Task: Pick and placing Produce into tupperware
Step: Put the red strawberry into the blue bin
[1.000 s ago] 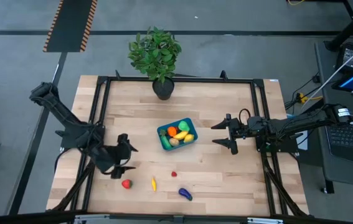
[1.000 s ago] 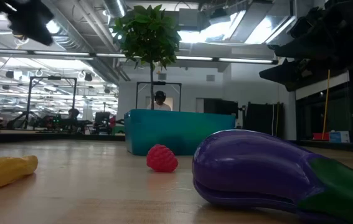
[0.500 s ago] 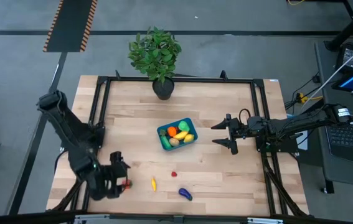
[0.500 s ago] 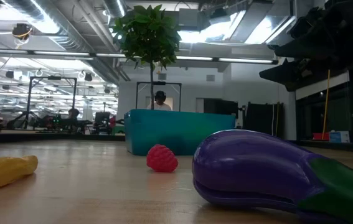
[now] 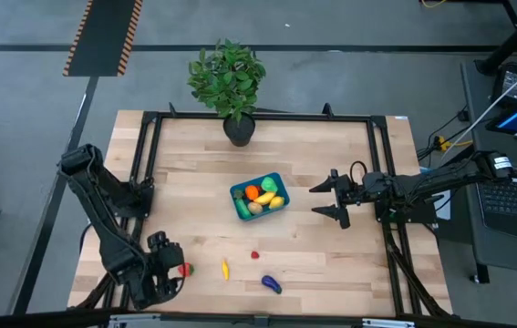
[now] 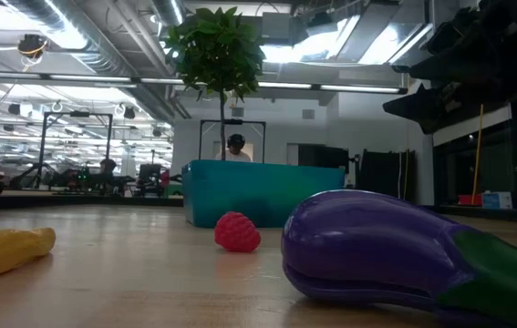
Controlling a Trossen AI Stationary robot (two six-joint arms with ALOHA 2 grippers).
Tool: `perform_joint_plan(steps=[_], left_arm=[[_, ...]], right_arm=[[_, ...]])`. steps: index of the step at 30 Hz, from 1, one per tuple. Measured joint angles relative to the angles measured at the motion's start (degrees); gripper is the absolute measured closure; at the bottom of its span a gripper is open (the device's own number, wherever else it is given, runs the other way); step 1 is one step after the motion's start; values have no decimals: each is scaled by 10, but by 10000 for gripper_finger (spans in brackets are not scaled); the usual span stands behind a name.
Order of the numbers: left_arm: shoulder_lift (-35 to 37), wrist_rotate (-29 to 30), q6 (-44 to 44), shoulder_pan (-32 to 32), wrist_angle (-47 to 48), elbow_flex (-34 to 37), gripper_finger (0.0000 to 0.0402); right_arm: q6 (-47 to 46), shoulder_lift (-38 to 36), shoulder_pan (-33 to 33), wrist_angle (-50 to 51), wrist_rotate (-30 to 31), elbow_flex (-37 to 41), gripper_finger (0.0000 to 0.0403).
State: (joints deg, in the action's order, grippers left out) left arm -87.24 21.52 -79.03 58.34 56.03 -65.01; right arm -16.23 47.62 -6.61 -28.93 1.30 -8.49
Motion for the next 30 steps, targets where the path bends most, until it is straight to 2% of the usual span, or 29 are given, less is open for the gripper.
perform_joint_plan(steps=[10, 30], left_arm=[[0, 1, 29, 7, -13, 0, 61], [1, 4, 1, -9, -55, 1, 61]], right_arm=[[0, 0, 0, 0, 0, 0, 70], [-30, 0, 0, -3, 1, 0, 70]])
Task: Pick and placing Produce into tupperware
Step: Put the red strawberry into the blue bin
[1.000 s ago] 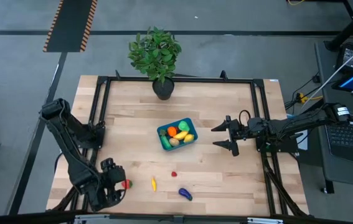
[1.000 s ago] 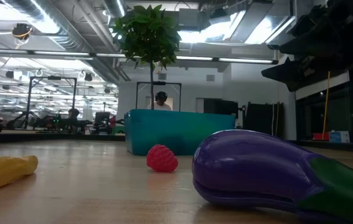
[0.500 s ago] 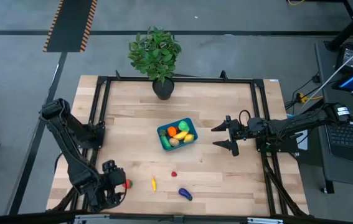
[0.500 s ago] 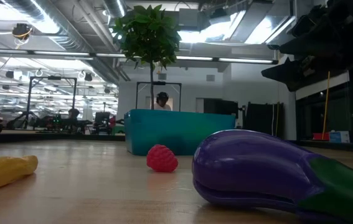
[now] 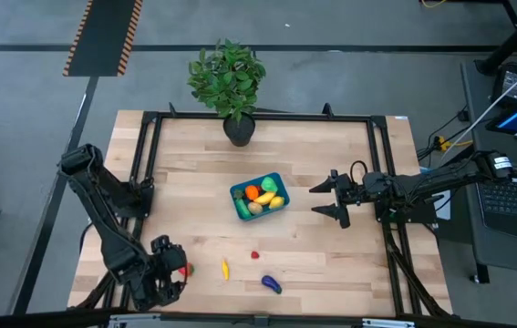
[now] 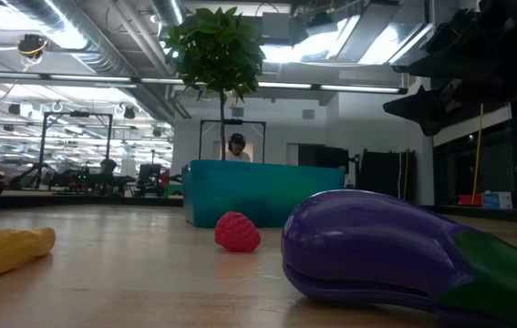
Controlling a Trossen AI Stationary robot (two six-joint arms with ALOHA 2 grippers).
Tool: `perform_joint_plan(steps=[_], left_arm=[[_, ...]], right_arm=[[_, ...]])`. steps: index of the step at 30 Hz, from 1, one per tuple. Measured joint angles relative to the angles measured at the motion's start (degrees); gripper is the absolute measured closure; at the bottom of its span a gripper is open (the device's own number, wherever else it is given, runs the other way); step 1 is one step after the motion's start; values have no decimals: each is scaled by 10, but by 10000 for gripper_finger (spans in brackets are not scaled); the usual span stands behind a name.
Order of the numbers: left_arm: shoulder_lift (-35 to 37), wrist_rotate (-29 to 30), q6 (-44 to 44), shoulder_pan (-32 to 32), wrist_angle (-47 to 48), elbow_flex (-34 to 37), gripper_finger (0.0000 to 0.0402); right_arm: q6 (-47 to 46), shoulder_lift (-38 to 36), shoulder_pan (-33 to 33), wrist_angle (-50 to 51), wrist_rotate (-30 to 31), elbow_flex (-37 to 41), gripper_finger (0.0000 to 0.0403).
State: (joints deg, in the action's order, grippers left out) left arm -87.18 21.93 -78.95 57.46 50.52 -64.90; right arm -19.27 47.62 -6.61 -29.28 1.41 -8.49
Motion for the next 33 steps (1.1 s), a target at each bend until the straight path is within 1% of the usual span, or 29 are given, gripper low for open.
perform_joint_plan(steps=[5, 9, 13, 18, 24, 27, 33], left_arm=[[-16, -1, 1, -12, 10, 0, 64], [-45, -33, 55, -24, 12, 0, 73], [-66, -50, 88, -34, 8, 0, 81], [-80, -50, 91, -38, -8, 0, 89], [-96, -53, 91, -35, -6, 0, 91], [-102, -70, 91, -36, -5, 0, 91], [-120, -75, 90, -36, -5, 0, 91]], right_arm=[[0, 0, 0, 1, 0, 0, 70], [1, 0, 0, 7, 0, 0, 70], [1, 0, 0, 7, 0, 0, 70], [0, 0, 0, 8, 0, 0, 70], [0, 0, 0, 8, 0, 0, 70], [-1, 0, 0, 9, 0, 0, 70], [-2, 0, 0, 9, 0, 0, 70]])
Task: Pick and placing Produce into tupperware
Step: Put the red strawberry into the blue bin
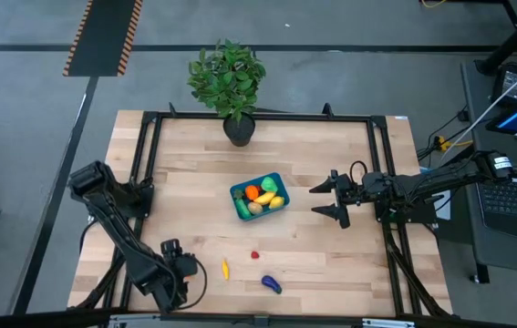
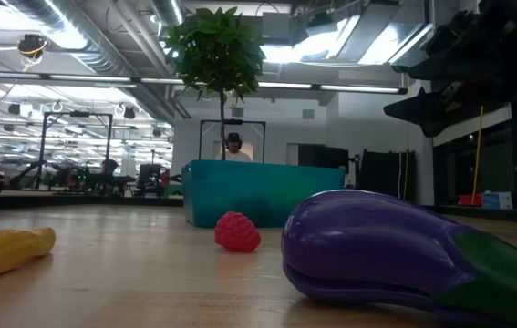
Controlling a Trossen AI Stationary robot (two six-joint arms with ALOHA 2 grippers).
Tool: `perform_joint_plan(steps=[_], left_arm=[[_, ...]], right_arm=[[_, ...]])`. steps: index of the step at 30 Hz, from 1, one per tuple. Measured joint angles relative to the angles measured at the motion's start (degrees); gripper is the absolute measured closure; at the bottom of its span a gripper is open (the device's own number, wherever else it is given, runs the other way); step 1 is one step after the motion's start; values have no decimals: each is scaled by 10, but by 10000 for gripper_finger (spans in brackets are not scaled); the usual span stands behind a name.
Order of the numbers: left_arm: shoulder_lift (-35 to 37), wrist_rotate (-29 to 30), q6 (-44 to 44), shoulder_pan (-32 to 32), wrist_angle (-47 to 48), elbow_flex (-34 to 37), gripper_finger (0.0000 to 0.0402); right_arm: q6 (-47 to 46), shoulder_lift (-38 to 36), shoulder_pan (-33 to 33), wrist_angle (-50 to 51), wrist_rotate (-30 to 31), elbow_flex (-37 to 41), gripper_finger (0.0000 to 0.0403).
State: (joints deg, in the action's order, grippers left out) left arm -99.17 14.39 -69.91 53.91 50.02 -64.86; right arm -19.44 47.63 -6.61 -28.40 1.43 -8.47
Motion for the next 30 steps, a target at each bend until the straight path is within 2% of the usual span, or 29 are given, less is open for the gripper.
perform_joint_plan(steps=[12, 23, 30], left_arm=[[-46, 0, 30, -4, 2, 0, 92], [-53, -2, 30, -18, -2, 0, 92], [-53, -28, 30, -18, -9, 0, 116]], right_arm=[[-16, 0, 0, 1, 0, 0, 70], [-28, 0, 0, 9, 0, 0, 70], [-27, 0, 0, 9, 0, 0, 70]])
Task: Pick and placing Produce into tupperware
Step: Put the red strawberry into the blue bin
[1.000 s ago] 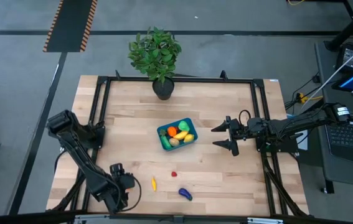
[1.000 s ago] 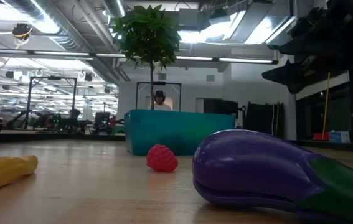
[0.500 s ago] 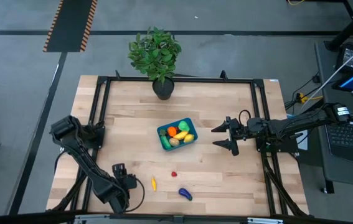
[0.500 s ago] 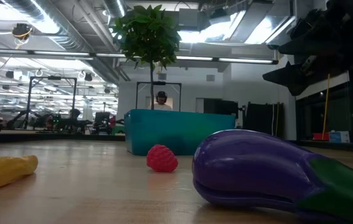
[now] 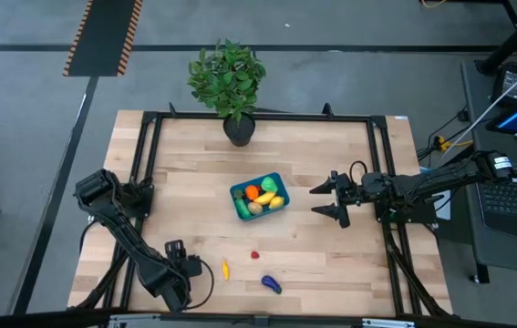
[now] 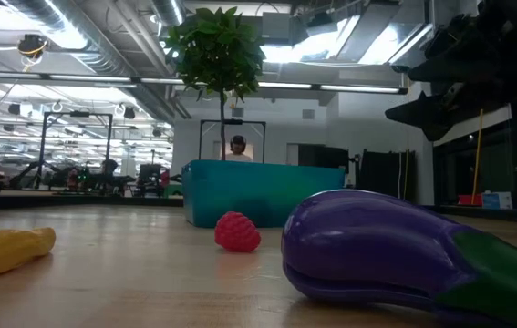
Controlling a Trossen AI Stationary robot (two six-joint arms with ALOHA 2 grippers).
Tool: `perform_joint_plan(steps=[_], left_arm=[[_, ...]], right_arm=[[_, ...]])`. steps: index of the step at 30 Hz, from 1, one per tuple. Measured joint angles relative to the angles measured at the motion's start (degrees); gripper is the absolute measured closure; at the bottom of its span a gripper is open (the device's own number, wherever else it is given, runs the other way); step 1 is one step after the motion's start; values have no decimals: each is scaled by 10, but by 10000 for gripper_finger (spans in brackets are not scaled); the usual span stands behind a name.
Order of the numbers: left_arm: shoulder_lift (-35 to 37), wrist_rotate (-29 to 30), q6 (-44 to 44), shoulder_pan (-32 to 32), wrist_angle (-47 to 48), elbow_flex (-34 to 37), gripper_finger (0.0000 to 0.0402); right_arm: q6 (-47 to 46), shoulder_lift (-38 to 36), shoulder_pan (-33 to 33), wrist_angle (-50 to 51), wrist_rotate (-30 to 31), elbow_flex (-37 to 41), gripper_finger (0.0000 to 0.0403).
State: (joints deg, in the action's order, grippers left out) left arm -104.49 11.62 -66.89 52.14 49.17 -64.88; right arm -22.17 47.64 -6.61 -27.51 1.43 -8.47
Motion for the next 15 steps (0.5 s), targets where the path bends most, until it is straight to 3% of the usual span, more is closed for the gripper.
perform_joint_plan(steps=[15], left_arm=[[3, 1, -2, 0, -70, 47, 142]], right_arm=[[0, 0, 0, 0, 0, 0, 70]])
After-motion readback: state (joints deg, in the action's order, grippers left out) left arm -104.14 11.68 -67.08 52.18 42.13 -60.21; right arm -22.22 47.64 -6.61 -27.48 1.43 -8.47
